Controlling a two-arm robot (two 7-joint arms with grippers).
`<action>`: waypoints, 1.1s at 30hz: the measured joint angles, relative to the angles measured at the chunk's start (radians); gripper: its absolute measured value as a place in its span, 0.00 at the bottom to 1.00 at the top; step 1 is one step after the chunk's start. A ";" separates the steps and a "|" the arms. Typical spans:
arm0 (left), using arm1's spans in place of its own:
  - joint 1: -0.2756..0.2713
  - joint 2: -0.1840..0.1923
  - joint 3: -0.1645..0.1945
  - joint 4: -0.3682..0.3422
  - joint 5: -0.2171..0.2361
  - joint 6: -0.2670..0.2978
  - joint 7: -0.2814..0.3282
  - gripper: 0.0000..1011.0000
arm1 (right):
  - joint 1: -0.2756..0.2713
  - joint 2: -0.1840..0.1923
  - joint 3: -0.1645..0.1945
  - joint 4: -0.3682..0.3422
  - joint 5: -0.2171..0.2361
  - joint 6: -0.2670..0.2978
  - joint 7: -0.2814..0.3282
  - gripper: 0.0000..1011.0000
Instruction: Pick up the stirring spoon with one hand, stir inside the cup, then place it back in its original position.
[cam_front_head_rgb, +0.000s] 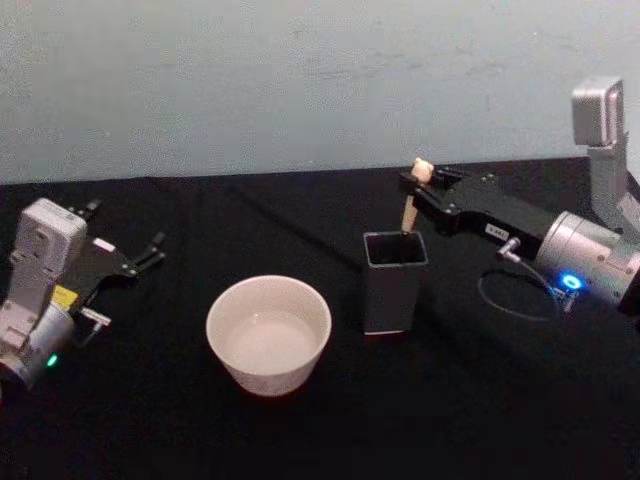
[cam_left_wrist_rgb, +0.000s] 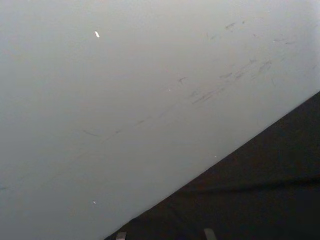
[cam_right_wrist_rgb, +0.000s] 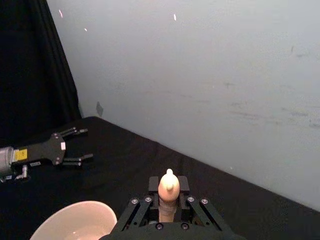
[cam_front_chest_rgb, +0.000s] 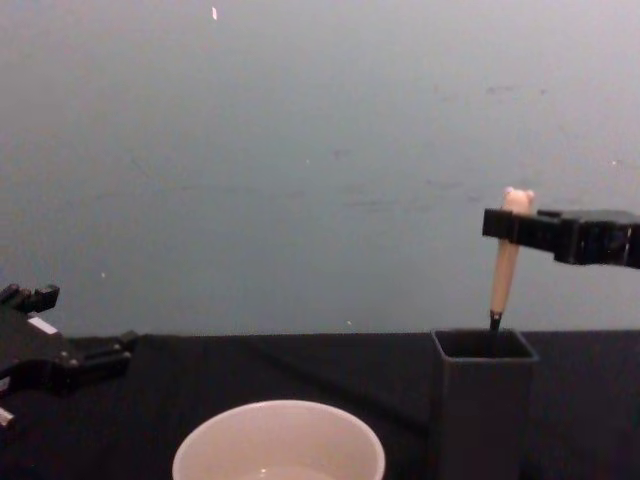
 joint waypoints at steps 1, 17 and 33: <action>0.000 0.000 0.000 0.000 0.000 0.000 0.000 0.99 | 0.001 -0.002 -0.001 0.004 -0.002 0.000 0.001 0.22; 0.000 0.000 0.000 0.000 0.000 0.000 0.000 0.99 | 0.010 -0.035 -0.017 0.064 -0.045 0.019 0.005 0.22; 0.000 0.000 0.000 0.000 0.000 0.000 0.000 0.99 | -0.005 -0.040 -0.012 0.068 -0.054 0.032 0.010 0.22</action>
